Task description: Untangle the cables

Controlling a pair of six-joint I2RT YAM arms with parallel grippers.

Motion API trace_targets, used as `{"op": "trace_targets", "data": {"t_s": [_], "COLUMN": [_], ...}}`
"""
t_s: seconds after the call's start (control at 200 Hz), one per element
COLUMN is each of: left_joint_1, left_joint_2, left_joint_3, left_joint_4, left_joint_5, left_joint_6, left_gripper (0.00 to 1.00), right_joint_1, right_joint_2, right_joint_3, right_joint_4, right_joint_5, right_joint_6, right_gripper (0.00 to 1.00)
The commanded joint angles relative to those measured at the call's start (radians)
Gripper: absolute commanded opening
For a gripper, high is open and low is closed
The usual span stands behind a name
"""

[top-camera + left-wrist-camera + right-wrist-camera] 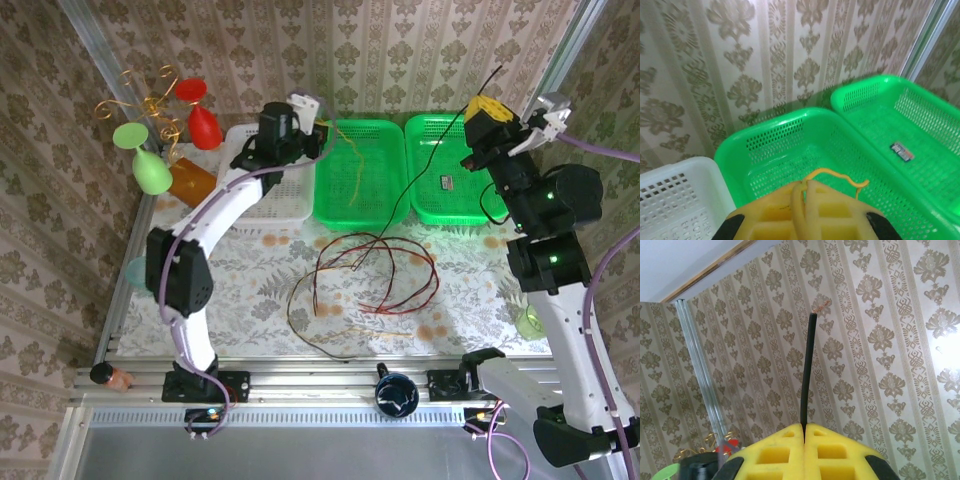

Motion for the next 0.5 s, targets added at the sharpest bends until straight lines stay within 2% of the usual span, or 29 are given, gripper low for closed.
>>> {"op": "trace_targets", "data": {"t_s": [0.0,0.245,0.425,0.495], "left_joint_1": [-0.019,-0.041,-0.034,-0.026], "left_joint_2": [0.089,0.364,0.489,0.527], "left_joint_3": [0.138,0.47,0.586,0.615], "left_joint_4": [-0.234,-0.469,-0.499,-0.501], "left_joint_5": [0.015,0.072,0.104,0.119], "left_joint_6": [0.078,0.097,0.067,0.054], "left_gripper": [0.0,0.0,0.0,0.06], "right_joint_1": [-0.002,-0.002,-0.002,-0.002], "right_joint_2": [-0.015,-0.009,-0.009,-0.01], "right_joint_3": [-0.022,-0.044,-0.047,-0.051], "right_joint_4": [0.01,0.021,0.015,0.016], "right_joint_5": [0.019,0.005,0.003,0.004], "right_joint_6": [0.014,0.033,0.037,0.039], "right_gripper": [0.0,0.0,0.0,0.0]}}
